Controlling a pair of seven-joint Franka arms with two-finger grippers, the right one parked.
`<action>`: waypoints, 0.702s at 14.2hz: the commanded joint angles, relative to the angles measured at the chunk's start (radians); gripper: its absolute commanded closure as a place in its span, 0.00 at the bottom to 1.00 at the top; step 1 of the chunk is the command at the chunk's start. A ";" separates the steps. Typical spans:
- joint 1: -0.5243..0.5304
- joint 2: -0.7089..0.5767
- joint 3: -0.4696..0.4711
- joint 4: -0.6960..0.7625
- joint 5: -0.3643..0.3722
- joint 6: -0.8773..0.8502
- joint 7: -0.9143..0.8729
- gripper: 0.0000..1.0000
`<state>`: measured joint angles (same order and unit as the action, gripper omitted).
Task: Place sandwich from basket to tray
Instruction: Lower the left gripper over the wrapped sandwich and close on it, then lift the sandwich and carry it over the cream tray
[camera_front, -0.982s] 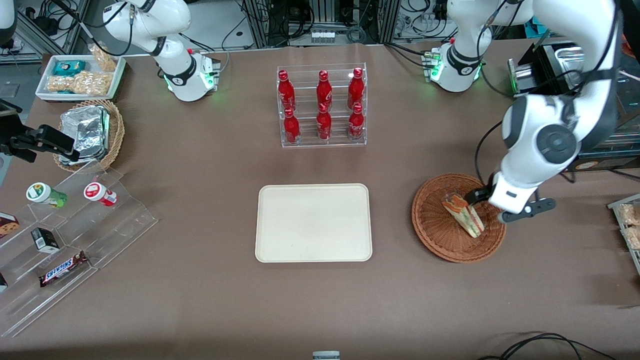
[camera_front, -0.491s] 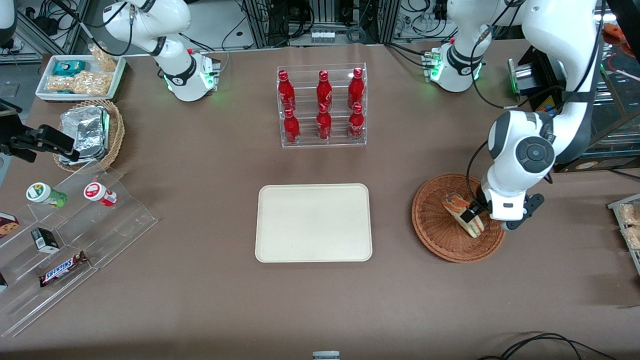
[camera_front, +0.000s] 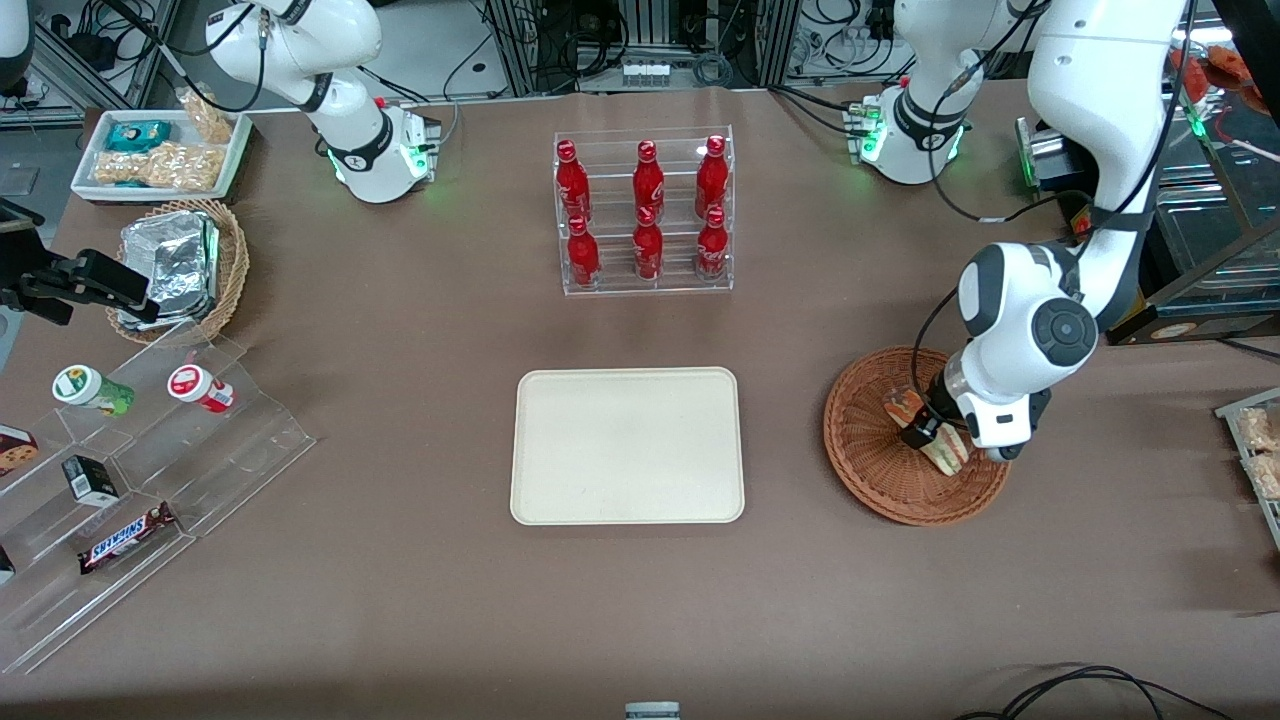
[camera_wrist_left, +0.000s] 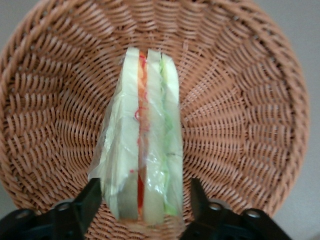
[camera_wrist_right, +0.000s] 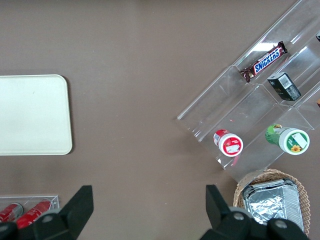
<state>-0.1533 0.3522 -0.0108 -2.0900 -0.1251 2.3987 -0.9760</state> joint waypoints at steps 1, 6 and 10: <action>-0.009 0.001 0.005 0.027 -0.022 -0.035 0.087 0.94; -0.014 0.005 0.002 0.272 0.042 -0.454 0.116 0.96; -0.161 0.053 -0.012 0.355 0.122 -0.406 0.231 1.00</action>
<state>-0.2381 0.3548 -0.0279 -1.7796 -0.0650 1.9579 -0.8213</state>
